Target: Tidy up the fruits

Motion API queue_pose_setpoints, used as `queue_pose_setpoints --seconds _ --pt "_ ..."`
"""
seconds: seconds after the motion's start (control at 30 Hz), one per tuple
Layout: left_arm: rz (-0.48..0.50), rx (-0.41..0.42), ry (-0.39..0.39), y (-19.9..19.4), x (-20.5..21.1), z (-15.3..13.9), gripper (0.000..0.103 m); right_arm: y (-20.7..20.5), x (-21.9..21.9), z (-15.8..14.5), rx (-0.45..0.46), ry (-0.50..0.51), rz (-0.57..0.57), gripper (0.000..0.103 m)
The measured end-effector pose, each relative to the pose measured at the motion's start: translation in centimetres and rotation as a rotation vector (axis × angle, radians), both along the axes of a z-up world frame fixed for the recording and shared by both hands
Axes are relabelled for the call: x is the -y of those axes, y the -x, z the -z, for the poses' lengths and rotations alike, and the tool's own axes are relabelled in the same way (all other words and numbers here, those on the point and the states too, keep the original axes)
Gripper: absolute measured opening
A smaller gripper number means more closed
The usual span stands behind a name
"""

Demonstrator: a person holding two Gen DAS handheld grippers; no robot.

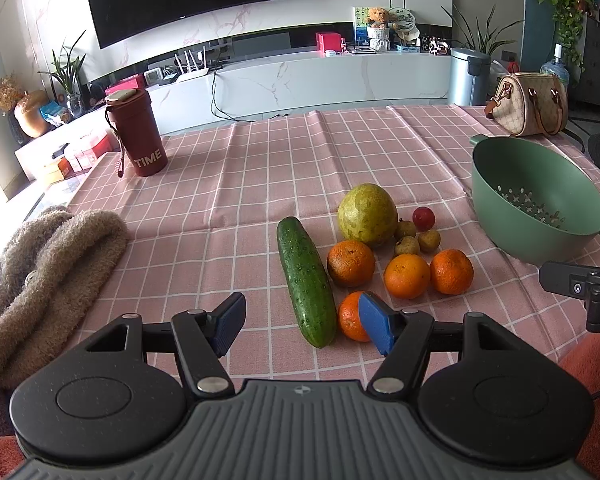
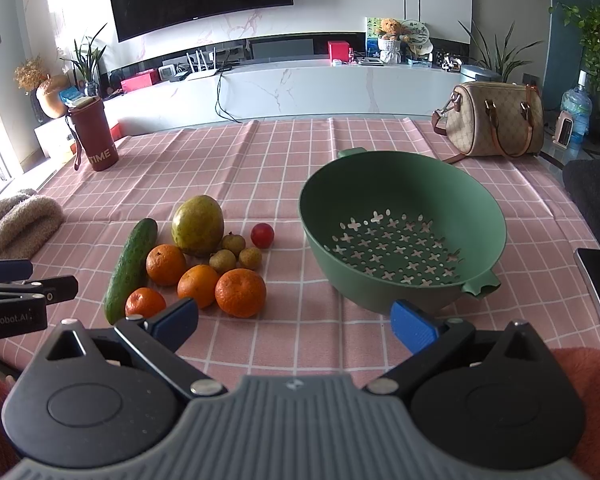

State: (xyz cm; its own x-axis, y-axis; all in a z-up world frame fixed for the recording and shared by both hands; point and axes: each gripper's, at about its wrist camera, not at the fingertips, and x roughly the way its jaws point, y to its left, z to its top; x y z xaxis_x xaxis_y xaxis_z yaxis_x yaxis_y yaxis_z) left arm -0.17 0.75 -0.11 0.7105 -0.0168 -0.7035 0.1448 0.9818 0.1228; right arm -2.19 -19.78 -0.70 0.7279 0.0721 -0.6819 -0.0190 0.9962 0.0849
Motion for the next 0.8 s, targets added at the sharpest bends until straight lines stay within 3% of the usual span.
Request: queue_pose_setpoints --seconds 0.8 --pt "0.002 -0.001 0.004 0.05 0.23 -0.19 0.077 -0.01 -0.07 0.01 -0.001 0.001 0.0 0.098"
